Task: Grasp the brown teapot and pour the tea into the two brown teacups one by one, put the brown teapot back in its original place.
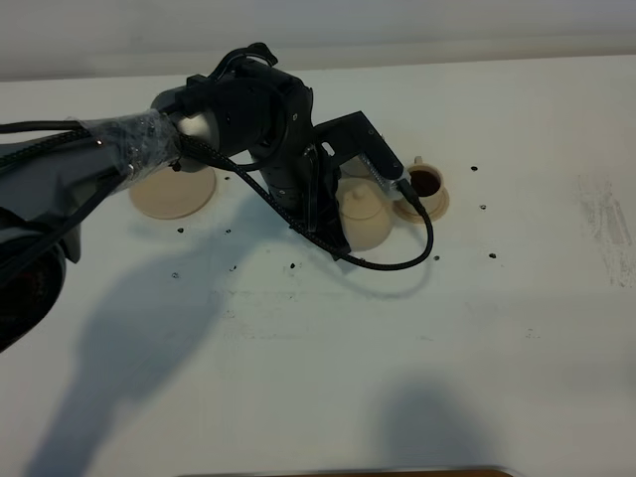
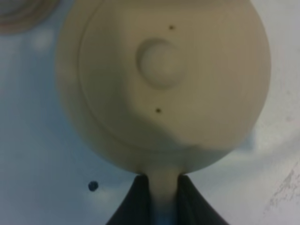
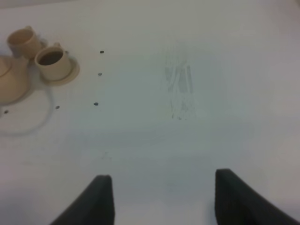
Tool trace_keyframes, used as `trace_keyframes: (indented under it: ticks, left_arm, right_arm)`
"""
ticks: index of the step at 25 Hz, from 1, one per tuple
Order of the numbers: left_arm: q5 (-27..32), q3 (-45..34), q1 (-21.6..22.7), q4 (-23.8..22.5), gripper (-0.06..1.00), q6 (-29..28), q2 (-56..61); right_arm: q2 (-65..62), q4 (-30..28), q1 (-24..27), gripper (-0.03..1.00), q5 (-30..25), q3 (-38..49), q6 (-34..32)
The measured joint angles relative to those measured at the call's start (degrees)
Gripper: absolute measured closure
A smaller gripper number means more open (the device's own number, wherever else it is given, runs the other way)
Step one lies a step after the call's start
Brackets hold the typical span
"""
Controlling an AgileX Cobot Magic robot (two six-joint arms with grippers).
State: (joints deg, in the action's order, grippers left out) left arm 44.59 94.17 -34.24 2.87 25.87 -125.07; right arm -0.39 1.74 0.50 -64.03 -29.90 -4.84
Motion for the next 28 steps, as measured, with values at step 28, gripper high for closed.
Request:
trace_keyframes:
  ticks: [28]
  left_arm:
    - [-8.7, 5.5, 9.1, -13.2, 0.86, 27.6, 1.1]
  right_arm:
    - [0.0, 0.0, 0.0, 0.48, 0.0, 0.0, 0.0]
